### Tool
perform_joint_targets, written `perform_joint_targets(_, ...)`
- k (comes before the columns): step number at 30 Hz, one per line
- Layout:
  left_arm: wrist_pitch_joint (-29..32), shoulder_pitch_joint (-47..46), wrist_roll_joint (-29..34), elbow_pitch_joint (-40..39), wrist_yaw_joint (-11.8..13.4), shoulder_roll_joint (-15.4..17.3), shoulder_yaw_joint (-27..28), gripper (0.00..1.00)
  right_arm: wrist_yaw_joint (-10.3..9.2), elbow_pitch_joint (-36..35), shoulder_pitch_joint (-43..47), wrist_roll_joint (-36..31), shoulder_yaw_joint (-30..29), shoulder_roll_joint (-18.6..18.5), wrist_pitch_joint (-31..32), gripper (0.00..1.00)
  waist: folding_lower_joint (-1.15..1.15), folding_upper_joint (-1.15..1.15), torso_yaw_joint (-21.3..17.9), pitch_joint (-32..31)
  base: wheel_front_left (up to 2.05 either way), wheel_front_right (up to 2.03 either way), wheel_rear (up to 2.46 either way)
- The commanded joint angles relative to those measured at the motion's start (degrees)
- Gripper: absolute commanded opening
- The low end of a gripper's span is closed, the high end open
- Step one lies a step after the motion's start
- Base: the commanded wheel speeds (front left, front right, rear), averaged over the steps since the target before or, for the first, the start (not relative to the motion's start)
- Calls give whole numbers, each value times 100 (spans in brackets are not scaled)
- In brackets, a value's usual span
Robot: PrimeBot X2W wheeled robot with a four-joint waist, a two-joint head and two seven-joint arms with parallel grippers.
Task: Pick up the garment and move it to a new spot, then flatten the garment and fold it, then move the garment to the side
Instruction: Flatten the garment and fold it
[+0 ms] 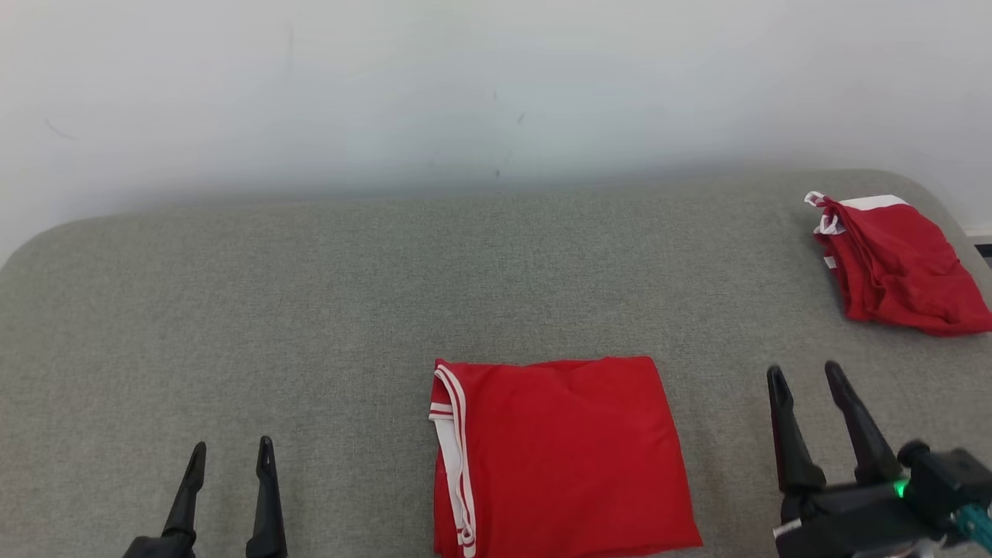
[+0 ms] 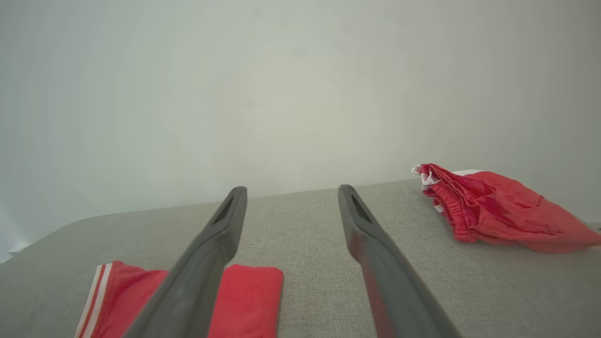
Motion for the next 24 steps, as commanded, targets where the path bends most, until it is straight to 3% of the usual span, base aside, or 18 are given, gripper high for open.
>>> perform_joint_targets(1,-17,61,76,-23,-7,1,23,100,-14,-77,165,-57,-65,63,-23,100,0,0,-2,-28,0,0,0)
perform_joint_targets(24,-17,381,423,52,-112,34,-54,100,-14,-161,874,-443,-214,451,-24,100,0,0,200,-220,0,0,0)
